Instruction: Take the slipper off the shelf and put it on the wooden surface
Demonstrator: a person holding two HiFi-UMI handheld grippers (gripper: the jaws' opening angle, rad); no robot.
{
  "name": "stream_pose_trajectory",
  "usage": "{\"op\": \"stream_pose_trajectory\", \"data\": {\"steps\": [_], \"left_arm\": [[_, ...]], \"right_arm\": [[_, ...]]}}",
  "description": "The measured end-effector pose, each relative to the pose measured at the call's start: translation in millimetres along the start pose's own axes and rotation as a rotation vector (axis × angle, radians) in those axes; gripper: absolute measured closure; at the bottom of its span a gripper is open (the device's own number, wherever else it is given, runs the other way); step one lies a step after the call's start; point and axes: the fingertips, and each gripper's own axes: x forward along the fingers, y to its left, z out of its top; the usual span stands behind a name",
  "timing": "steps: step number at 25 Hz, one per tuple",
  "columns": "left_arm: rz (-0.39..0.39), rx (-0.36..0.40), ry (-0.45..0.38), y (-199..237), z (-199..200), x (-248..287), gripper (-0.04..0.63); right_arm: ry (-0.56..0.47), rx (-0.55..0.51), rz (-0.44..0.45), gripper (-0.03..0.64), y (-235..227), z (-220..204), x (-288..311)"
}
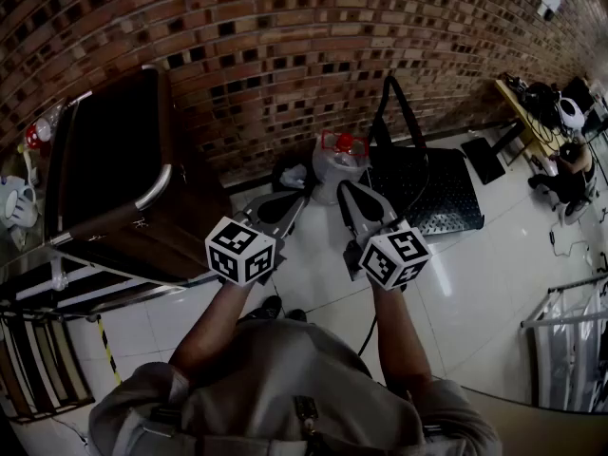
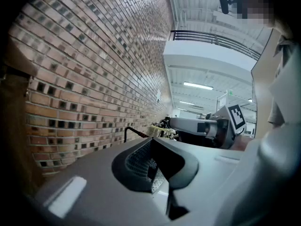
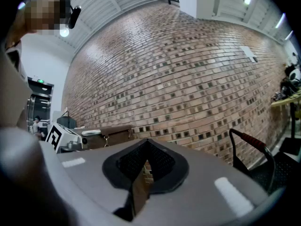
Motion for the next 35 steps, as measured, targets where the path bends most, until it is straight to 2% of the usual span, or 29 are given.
{"op": "stream_pose_trajectory", "data": {"steps": [6,9,15,21,31,35], "left_arm": [[0.126,0.001,-0.019,32,3,-50,0.592],[0.229,-0.014,-0.047,55,5,-84,0.592],[0.443,-0.047,-0.115,94,3,-166,0.592],[0.686,-0.098,-0.193,115,-4,-258,0.592],[1.0,-0.127,-0.297,86,-29,-378,0.592],[1.114,-0.125,-0.322,73,-40,-424,0.592]], "right_arm": [[0.034,-0.064,0.177,0.617,58,-10,42],[0.059,-0.082,0.314,0.617,98,-18,69],[0.116,-0.066,0.659,0.617,199,-41,107],[0.182,-0.076,0.882,0.617,289,-62,126],[0.236,-0.105,1.148,0.617,394,-91,102],[0.25,-0.112,1.22,0.617,429,-102,89]]}}
